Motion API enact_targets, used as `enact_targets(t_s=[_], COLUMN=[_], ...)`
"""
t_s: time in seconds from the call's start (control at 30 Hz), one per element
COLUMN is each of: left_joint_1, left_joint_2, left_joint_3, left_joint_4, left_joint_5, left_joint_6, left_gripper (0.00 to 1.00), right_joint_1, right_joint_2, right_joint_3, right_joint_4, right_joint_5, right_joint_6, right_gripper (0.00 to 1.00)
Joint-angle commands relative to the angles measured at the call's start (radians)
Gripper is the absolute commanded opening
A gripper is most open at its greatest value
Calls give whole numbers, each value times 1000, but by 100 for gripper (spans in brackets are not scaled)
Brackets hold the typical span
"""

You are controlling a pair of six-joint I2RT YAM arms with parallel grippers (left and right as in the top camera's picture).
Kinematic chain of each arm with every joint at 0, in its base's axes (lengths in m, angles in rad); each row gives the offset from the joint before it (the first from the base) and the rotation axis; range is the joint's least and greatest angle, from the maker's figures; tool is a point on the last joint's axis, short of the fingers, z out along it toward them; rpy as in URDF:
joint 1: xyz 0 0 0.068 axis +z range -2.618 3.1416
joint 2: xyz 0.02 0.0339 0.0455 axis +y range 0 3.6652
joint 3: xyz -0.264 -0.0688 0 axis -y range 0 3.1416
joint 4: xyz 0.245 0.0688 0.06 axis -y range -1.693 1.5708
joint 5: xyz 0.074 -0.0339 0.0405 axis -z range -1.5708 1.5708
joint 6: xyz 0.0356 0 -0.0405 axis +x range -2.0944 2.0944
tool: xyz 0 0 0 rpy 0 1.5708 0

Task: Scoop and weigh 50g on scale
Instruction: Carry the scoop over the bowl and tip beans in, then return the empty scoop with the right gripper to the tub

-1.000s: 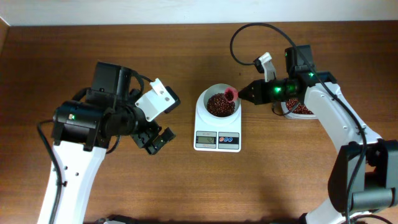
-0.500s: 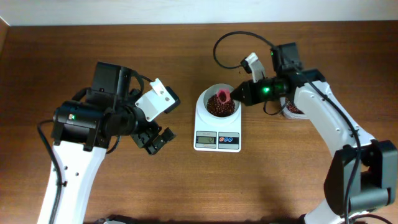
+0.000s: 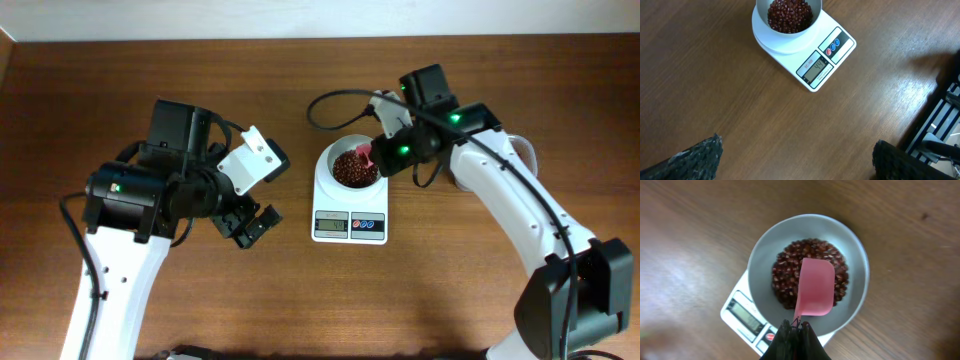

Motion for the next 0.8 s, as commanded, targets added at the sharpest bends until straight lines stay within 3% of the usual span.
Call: enact_targets(t_s=[0.0,0.33,0.67,0.77], left_joint_1=[5,5,5,5], left_joint_2=[-11,-11,-11,-11], left_joint_3=[18,18,18,18], left_joint_4=[2,2,2,2], left_joint_5=[-4,-4,-3,-4], left_joint_6=[15,15,15,15], left_gripper=[99,99,99,99], right_joint_1=[37,119,45,-74], right_joint_2=[-32,-33,-144,-192], right_joint_3=[50,83,123,124], right_joint_4=[-10,-34,-85,-98], right_joint_5=[153,261,202,132], right_joint_6=[-11,-66,-63,-51], right_gripper=[4,4,4,4])
